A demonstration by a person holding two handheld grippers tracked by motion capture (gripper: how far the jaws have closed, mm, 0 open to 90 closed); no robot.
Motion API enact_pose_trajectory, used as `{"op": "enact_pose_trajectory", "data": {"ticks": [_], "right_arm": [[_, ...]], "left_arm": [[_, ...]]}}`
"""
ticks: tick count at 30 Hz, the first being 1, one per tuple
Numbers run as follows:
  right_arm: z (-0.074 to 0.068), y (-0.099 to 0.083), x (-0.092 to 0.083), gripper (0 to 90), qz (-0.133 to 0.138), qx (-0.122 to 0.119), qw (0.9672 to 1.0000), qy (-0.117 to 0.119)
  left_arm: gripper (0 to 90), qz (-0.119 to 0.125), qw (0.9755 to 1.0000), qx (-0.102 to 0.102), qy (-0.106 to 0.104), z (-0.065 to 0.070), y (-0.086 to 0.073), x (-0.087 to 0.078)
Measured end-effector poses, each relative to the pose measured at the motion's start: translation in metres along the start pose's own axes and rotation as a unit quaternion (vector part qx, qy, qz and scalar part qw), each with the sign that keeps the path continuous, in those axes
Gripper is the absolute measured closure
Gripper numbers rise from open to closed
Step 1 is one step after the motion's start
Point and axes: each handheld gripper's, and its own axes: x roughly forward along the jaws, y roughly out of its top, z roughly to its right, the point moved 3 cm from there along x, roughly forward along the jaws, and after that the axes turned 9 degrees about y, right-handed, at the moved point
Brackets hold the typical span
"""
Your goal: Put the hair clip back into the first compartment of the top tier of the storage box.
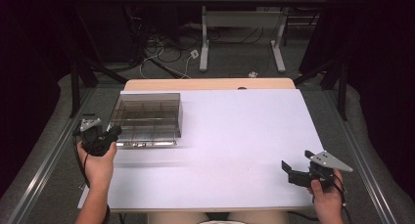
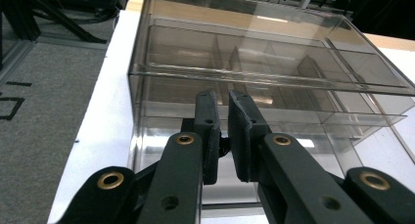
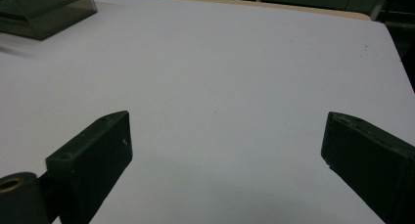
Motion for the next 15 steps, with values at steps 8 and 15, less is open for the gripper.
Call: {"op": "enact_pose_trajectory", "data": {"ticks": [8, 15], "right_arm": [[-0.0001, 0.0, -0.0001, 4.5, 0.0, -0.001, 1.0, 0.0], [0.0003, 0.0001, 0.0004, 4.5, 0.001, -0.004, 1.0, 0.001]], "left_arm": [[83.2, -0.001, 1.0, -0.005, 0.008, -0.0074, -0.0031, 0.0019], [83.2, -0.002, 0.9999, -0.006, 0.014, -0.0095, -0.0047, 0.0043]]}}
